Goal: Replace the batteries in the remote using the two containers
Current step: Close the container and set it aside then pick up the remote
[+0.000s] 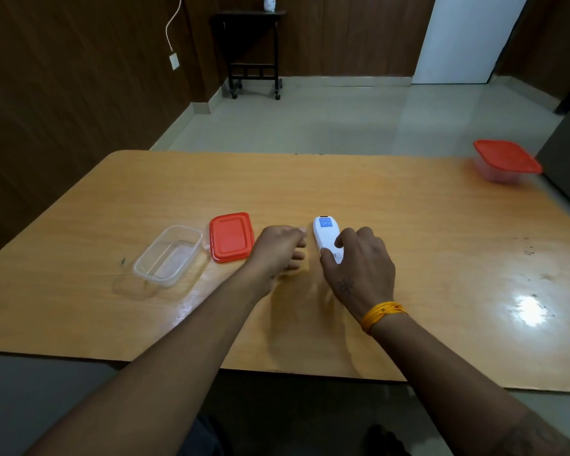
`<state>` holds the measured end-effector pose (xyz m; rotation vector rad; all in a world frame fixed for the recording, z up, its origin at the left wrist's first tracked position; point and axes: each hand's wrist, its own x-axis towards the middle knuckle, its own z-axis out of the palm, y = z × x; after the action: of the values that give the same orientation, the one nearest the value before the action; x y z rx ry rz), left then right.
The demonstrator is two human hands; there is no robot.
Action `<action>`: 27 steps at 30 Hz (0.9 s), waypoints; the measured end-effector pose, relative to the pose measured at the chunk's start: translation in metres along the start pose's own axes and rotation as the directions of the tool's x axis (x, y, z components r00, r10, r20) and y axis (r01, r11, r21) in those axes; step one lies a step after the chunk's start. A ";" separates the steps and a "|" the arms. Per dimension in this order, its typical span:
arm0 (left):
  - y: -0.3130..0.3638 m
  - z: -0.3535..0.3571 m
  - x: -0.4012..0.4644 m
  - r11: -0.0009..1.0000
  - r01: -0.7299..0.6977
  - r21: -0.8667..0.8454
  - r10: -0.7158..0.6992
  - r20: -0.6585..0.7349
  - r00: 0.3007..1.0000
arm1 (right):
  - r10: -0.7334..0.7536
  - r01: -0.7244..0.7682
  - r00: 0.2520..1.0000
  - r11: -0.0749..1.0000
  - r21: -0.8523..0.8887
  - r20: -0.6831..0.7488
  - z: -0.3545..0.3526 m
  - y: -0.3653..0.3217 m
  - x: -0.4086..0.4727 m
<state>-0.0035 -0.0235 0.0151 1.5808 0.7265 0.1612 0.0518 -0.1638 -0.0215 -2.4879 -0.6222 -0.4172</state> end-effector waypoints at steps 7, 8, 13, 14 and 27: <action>-0.006 -0.076 -0.002 0.931 -0.143 0.337 0.256 -0.318 0.913 | -0.091 0.098 0.995 0.974 0.206 -0.043 0.011 -0.045 -0.003; -0.011 -0.085 -0.005 0.902 -0.126 0.413 0.278 -0.335 0.900 | -0.109 0.110 0.994 0.967 0.232 -0.014 0.019 -0.054 -0.005; -0.024 -0.103 -0.008 0.784 -0.044 0.619 0.265 -0.271 0.925 | -0.126 0.072 0.972 0.964 0.257 0.199 0.060 -0.096 -0.002; -0.025 -0.102 -0.007 0.765 -0.034 0.643 0.258 -0.258 0.931 | -0.111 0.054 0.966 0.970 0.236 0.234 0.066 -0.102 0.002; -0.025 -0.104 0.002 0.626 0.059 0.778 0.225 -0.253 0.941 | 0.148 -0.249 0.894 0.949 0.195 0.422 0.087 -0.127 0.042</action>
<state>-0.0632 0.0652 0.0087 2.4796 1.0724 0.1950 0.0371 -0.0051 -0.0210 -2.3758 -0.5258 0.2505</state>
